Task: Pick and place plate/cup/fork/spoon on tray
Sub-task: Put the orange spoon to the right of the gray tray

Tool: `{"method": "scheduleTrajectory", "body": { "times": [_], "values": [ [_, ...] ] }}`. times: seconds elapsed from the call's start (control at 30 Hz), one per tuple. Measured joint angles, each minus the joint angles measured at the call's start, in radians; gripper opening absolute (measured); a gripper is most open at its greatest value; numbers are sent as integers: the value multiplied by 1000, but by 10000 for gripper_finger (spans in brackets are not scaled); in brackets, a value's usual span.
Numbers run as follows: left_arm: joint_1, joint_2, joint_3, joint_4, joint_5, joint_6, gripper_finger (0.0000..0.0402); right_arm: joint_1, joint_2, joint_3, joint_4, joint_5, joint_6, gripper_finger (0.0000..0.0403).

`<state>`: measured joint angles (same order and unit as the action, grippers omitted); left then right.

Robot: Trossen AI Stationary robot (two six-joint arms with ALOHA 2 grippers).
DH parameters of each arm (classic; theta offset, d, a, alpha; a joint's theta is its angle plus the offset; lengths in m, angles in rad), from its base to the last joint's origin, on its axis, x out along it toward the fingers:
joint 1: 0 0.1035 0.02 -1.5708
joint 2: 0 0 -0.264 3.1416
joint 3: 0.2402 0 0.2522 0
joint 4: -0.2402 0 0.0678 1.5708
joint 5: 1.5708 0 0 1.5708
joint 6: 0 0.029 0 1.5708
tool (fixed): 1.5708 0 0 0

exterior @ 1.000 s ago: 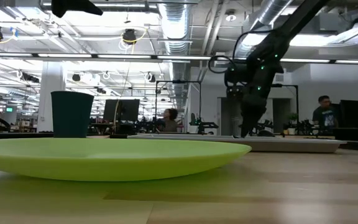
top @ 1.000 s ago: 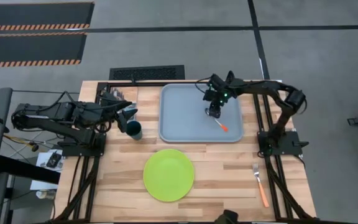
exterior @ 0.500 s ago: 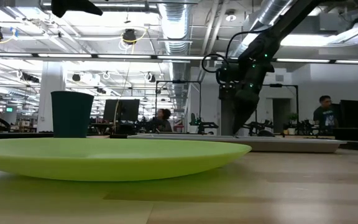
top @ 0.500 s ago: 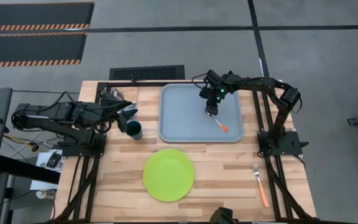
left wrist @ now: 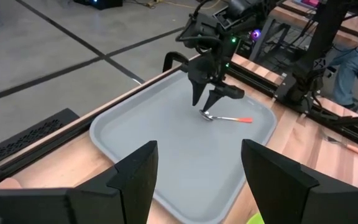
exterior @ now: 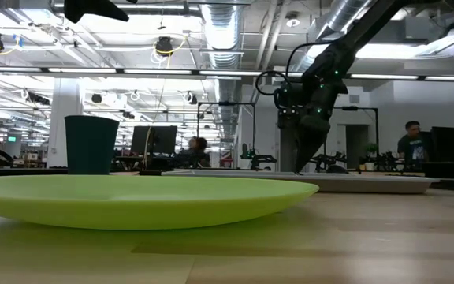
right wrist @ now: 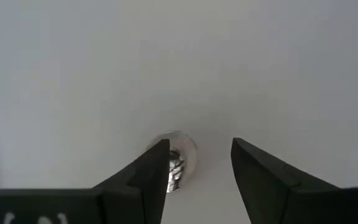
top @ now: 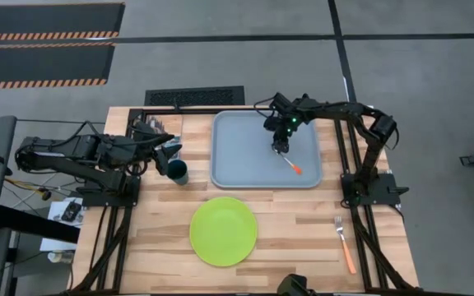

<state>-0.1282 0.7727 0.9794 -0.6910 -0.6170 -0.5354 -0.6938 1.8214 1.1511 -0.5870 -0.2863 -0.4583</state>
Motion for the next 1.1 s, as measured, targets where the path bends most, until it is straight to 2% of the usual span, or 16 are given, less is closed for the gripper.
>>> {"method": "scheduleTrajectory", "body": {
  "times": [1.1],
  "values": [
    [0,0,0,0,0,0,217,-9,0,-19,37,-5,-40,191]
  ]
}}
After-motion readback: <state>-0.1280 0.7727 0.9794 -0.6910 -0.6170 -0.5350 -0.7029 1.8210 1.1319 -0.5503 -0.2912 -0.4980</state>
